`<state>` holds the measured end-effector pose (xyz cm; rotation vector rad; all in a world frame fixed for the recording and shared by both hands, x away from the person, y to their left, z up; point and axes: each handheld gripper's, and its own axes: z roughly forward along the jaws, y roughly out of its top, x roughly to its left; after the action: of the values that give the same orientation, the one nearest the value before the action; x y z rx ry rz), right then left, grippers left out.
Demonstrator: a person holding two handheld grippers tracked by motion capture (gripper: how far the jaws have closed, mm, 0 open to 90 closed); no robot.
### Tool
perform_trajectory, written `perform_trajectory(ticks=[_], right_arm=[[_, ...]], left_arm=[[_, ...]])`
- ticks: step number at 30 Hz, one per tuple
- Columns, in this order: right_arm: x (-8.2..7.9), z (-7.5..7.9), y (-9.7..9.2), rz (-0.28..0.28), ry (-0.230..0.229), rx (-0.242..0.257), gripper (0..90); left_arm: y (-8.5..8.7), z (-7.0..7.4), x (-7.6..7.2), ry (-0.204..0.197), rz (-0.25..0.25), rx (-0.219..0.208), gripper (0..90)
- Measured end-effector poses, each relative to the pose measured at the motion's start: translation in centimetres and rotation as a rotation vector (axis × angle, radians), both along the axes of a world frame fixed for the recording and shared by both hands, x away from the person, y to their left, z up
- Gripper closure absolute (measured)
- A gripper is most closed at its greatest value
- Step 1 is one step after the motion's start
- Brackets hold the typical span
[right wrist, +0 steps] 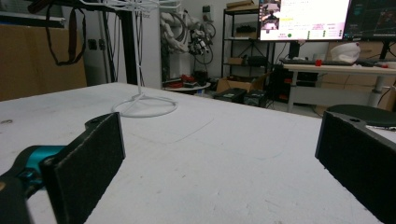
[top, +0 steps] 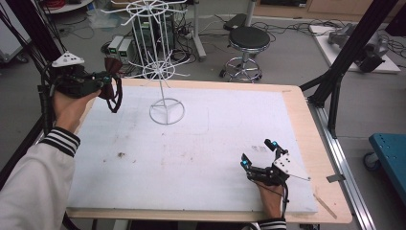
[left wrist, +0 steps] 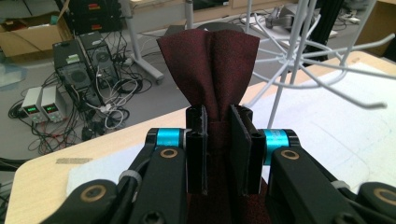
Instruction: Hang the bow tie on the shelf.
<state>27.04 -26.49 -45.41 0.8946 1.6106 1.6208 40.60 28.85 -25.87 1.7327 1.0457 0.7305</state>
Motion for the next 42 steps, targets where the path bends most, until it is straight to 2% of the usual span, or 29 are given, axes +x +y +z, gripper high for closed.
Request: perform_trajectory(ticks=[11,17,26,32,42], right_arm=[[0.0,0.0,0.0,0.001,0.000,0.000,0.7],[0.0,0.0,0.0,0.001,0.000,0.000,0.7],[0.0,0.0,0.0,0.001,-0.001,0.000,0.7],[0.0,0.0,0.0,0.002,-0.003,-0.004,0.7],[0.0,0.0,0.0,0.001,-0.004,-0.005,0.7]], left_arm=[[-1.4,0.6,0.7,-0.014,-0.010,0.004,76.7],[-1.7,0.4,0.9,-0.004,-0.007,-0.009,76.7],[-2.4,0.2,1.1,0.007,-0.004,-0.003,76.7],[-2.9,0.1,1.2,0.008,-0.011,-0.016,76.7],[-3.9,0.3,1.4,0.006,-0.017,-0.008,76.6]])
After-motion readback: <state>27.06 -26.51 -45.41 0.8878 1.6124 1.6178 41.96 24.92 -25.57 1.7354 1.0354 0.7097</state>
